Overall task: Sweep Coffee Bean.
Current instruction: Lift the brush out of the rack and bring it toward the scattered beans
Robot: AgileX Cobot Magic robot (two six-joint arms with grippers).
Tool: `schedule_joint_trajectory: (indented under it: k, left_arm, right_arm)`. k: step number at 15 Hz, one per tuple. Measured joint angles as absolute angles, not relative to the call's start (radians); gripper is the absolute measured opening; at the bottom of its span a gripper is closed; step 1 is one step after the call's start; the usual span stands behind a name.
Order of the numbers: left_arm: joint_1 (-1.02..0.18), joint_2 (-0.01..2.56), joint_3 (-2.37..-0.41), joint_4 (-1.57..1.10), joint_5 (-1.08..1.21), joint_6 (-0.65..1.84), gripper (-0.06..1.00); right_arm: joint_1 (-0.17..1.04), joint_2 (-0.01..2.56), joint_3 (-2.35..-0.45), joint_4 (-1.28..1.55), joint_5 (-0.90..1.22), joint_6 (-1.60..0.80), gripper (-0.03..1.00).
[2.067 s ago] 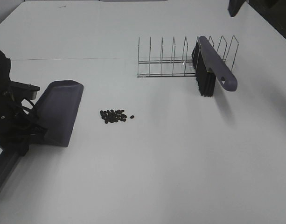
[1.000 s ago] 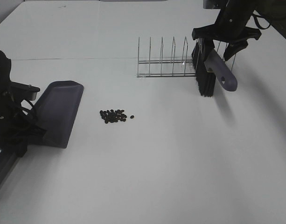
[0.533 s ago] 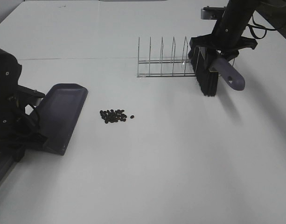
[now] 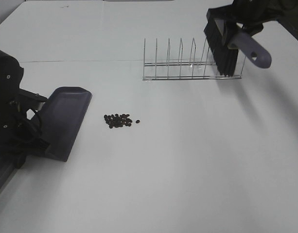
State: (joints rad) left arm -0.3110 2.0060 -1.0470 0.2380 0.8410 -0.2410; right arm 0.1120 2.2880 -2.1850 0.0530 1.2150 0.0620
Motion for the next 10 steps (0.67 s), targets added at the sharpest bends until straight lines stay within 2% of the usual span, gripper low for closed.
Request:
schedule_joint_trajectory:
  k: [3,6,10]
  left_arm:
    - [-0.311,2.006,-1.047,0.239,0.850,-0.241,0.33]
    - [-0.312,2.010,-1.082,0.272,0.923,-0.267,0.33]
    - [-0.343,2.016,-1.135,0.325,0.992,-0.292,0.33]
  right_arm:
    - [0.126,2.130,-2.125,0.009,1.222,0.062,0.37]
    - [0.265,1.966,-1.939,-0.185,1.225,0.089,0.37]
    - [0.417,1.959,-1.748,-0.290,1.208,0.170,0.37]
